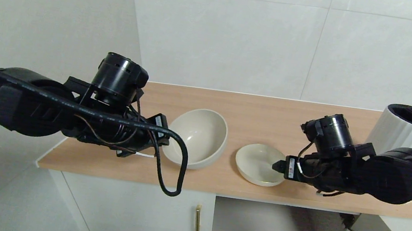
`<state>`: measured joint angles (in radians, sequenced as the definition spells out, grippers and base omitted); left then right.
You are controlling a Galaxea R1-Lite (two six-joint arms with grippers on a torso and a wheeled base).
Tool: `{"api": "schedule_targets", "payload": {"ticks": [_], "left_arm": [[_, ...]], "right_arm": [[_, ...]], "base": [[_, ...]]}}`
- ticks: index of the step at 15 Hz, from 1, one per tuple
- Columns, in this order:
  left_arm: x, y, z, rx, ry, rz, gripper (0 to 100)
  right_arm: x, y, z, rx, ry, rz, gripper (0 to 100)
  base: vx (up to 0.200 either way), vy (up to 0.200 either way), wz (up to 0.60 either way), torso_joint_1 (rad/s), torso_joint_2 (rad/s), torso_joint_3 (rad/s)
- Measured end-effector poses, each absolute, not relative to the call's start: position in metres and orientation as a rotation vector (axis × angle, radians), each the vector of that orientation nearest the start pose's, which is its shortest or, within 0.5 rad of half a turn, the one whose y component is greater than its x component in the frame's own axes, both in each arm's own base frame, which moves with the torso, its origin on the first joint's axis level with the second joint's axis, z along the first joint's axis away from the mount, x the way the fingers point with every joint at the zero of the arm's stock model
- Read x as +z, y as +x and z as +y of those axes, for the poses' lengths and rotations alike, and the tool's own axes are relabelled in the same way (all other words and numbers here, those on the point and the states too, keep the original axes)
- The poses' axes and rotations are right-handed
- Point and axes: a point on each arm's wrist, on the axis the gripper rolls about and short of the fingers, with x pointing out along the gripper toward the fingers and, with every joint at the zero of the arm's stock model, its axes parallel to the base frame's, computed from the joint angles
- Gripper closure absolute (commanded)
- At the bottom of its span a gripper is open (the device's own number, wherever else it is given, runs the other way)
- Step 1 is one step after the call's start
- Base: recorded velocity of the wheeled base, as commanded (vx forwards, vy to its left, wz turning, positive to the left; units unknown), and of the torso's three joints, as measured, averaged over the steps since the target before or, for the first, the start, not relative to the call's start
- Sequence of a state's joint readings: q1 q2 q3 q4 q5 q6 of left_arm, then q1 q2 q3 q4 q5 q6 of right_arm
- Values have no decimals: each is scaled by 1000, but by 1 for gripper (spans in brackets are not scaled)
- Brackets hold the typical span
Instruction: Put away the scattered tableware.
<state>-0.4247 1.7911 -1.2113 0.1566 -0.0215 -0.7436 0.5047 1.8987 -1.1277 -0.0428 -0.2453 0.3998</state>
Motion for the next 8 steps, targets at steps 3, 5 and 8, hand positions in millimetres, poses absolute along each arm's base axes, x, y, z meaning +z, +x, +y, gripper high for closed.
{"api": "schedule_targets", "payload": {"ticks": [3,5,8], "left_arm": [[192,299,-136,-135,-550,842,100],[192,299,-136,-135,-550,842,100],[192,299,-136,-135,-552,841,100]], "right_arm": [[148,310,165,107,115,715,100],[149,310,165,108,117,713,100],[149,309,165,109,119,713,100]], "base": [[0,0,0,0,0,0],[0,0,0,0,0,0],[0,0,0,0,0,0]]}}
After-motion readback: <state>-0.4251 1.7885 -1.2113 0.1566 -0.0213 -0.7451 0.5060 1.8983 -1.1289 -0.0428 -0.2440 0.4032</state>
